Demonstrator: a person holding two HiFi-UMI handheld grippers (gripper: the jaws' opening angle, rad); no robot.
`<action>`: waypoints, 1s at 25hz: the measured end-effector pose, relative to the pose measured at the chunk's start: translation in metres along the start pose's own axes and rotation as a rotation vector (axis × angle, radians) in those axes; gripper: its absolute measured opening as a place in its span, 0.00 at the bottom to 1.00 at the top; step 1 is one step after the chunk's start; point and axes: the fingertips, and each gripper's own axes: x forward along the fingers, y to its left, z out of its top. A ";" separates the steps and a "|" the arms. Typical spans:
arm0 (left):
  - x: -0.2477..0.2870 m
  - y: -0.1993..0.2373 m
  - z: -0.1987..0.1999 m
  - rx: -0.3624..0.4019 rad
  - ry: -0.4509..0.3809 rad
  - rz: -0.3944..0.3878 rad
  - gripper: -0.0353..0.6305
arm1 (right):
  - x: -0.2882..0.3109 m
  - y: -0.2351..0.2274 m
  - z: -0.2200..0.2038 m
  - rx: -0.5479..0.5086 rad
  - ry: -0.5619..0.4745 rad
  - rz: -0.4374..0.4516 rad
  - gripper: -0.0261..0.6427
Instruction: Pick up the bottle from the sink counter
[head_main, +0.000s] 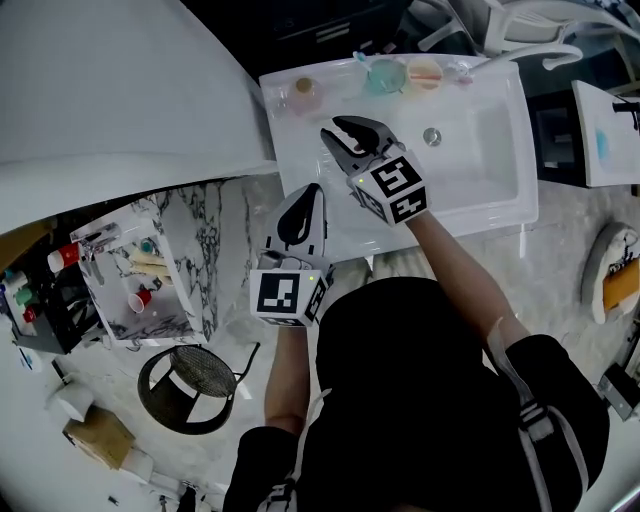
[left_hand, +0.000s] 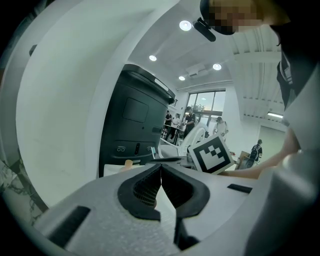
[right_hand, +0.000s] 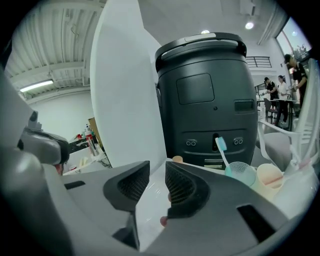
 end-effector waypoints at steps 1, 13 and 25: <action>0.001 0.001 -0.001 0.001 0.003 0.000 0.08 | 0.004 -0.002 -0.001 0.000 0.004 -0.006 0.19; 0.005 0.011 -0.012 -0.013 0.034 -0.004 0.08 | 0.053 -0.025 -0.013 -0.006 0.012 -0.058 0.24; 0.003 0.017 -0.018 -0.034 0.045 0.001 0.08 | 0.089 -0.039 -0.020 -0.029 0.033 -0.088 0.30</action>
